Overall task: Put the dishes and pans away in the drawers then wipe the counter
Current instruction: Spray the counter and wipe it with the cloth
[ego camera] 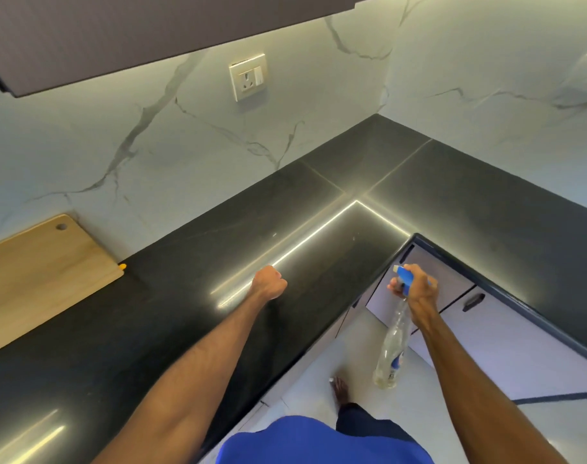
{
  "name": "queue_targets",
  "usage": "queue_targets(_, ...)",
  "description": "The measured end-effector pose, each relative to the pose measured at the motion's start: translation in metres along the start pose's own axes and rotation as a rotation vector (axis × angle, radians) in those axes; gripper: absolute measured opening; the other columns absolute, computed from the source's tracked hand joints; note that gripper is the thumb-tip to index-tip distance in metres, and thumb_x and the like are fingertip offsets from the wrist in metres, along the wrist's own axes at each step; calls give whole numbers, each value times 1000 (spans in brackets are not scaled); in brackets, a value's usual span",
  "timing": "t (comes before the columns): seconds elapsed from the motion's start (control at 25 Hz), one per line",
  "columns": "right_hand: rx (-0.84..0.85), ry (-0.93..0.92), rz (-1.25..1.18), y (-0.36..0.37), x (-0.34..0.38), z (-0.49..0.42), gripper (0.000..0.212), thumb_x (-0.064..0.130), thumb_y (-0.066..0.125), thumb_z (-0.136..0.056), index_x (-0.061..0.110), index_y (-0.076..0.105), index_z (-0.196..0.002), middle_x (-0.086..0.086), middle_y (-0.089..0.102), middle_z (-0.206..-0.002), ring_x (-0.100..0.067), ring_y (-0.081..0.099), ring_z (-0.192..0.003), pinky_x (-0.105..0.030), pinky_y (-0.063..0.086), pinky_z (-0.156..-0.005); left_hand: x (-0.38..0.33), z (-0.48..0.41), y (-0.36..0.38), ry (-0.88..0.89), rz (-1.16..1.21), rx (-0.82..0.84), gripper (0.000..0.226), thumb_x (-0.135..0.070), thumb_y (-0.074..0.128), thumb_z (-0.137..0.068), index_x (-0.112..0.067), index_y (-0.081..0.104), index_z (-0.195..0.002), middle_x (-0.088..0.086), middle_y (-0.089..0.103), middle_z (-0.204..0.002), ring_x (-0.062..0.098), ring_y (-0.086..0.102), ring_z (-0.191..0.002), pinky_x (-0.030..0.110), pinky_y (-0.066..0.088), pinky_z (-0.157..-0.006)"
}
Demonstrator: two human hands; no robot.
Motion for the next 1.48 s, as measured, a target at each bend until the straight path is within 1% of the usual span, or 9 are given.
queue_targets(0.12,94,-23,31,26,22,-35,25,16,61,-92,-6,69,-83,-12,60,-49,-22,56,-42,-31,56,-50,-20,-24,-1,-53,9,-36,28,-6,53,-80,9,71,-96,26,71,-105,41,66,-103,39,54,-79)
queue_targets(0.32,310,-18,50,107,87,-95,21,7,61,-89,-4,67,-74,-14,56,-50,-24,52,-41,-38,59,-50,-57,-56,-11,-161,73,-106,27,-8,55,-77,-2,74,-96,15,74,-102,34,67,-104,35,57,-86)
queue_targets(0.52,361,-16,94,176,124,-136,37,26,65,-70,-3,60,-94,-14,49,-55,-21,43,-37,-32,44,-45,-81,-70,-33,-242,151,-153,23,-6,52,-77,0,70,-89,15,73,-94,31,68,-93,35,56,-79)
queue_targets(0.64,404,59,134,206,132,-156,37,24,65,-72,-4,59,-96,-16,48,-54,-21,43,-37,-30,42,-45,-73,-73,-48,-329,180,-173,22,-7,52,-75,0,69,-88,17,70,-90,28,67,-86,34,55,-72)
queue_targets(0.72,490,90,183,221,133,-152,23,19,65,-81,-3,59,-86,-18,54,-52,-25,52,-37,-36,48,-53,-64,-72,-57,-381,187,-187,28,-7,53,-76,4,68,-97,23,70,-99,31,70,-93,33,52,-70)
queue_targets(0.88,765,51,334,250,116,-123,21,20,61,-90,-1,64,-86,-18,60,-60,-27,57,-48,-36,56,-59,-53,-54,-72,-446,157,-216,12,-9,53,-86,-6,57,-96,10,65,-103,24,62,-92,35,53,-80)
queue_targets(1.12,938,33,443,281,88,-72,21,21,60,-88,5,60,-74,-12,49,-52,-22,45,-42,-29,39,-48,-23,-43,-73,-537,149,-220,31,-12,55,-90,-3,60,-120,12,66,-120,27,65,-109,36,53,-88)
queue_targets(1.28,962,65,478,267,78,-78,23,21,60,-93,-1,66,-92,-25,62,-72,-31,61,-60,-37,60,-63,-12,-38,-67,-556,141,-205,36,-14,57,-92,-3,58,-126,13,64,-126,28,64,-112,39,54,-97)
queue_targets(1.48,737,96,451,215,68,-104,17,15,61,-92,-1,62,-88,-21,58,-62,-27,56,-49,-40,59,-61,-11,-39,-59,-526,113,-157,38,-15,58,-92,-3,57,-127,15,64,-126,29,65,-110,41,56,-96)
Point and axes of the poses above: each hand's wrist, its own z-axis away from the middle knuckle, its own y-axis out of the palm, x = y × z, the point moved 2 cm from there along -z, towards the middle knuckle
